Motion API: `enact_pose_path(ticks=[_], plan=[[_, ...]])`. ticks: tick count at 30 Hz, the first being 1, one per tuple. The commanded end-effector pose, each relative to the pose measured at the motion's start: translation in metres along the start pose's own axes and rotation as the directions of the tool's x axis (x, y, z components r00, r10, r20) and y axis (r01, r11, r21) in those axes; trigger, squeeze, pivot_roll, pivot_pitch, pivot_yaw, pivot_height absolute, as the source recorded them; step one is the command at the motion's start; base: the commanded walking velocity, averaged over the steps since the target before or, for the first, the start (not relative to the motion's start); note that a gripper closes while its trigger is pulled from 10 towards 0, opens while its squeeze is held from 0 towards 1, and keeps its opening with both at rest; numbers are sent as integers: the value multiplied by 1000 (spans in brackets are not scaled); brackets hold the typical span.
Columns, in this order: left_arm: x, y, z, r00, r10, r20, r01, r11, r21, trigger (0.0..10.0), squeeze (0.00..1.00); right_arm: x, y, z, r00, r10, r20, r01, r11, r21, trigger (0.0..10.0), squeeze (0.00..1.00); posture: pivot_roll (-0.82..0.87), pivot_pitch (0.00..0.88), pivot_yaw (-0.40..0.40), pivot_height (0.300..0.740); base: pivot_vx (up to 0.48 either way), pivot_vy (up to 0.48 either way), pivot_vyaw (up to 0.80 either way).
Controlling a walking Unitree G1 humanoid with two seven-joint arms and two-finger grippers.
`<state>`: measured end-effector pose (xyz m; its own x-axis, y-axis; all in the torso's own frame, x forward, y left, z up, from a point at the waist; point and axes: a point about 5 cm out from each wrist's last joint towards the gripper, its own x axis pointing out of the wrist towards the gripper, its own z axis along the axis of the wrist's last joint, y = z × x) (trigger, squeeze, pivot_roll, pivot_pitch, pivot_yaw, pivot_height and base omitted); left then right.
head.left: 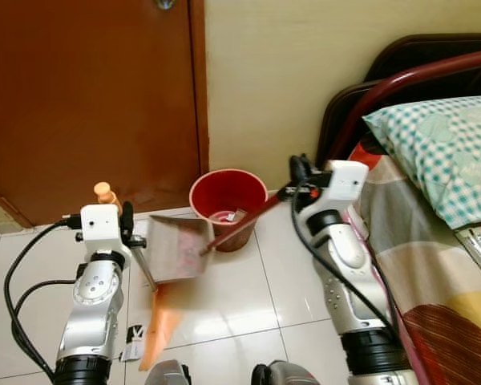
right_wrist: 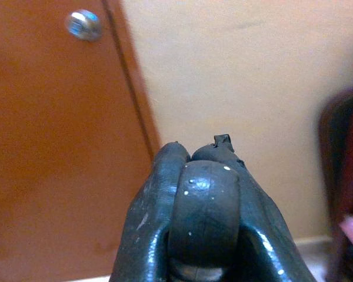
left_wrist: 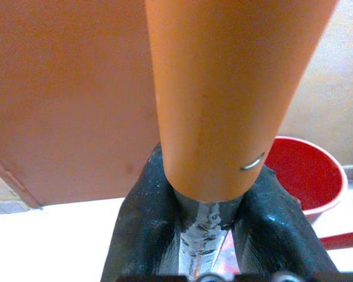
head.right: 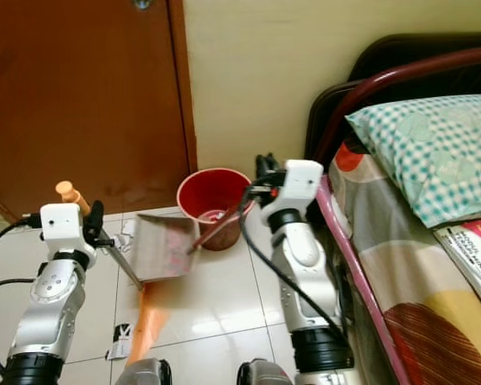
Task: Sweep floor
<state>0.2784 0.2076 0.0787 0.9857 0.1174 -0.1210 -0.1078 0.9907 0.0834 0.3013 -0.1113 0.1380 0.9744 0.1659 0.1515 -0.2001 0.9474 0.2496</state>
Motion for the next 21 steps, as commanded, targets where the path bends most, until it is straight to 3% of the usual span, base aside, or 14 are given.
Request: enact_pose_path(ticks=[1,8,13,16,21], plan=[[-3,-2,-6,999,-24,-40,25,1000,14,10000,0,-12,-18,-12,995,-63,-71,61,998,-24,10000,0,27,90,-30,740,0,0,0],[-2,-8,-4,997,-67,-33,67,997,26,10000,0,-24,-37,-19,984,-138,-114,133,990,-53,10000,0,28,87,-27,740,0,0,0],[-2,-21,7,987,-157,-7,158,987,40,10000,0,-37,-65,-21,946,-296,-131,277,950,-144,10000,0,31,83,-22,740,0,0,0],[-1,-33,14,973,-230,3,229,972,56,10000,0,-35,-77,-17,927,-360,-109,338,924,-182,10000,0,27,82,-15,740,0,0,0],[-2,-42,17,962,-273,13,271,959,81,10000,0,-33,-87,-15,918,-384,-101,361,912,-195,10000,0,24,78,-13,740,0,0,0]])
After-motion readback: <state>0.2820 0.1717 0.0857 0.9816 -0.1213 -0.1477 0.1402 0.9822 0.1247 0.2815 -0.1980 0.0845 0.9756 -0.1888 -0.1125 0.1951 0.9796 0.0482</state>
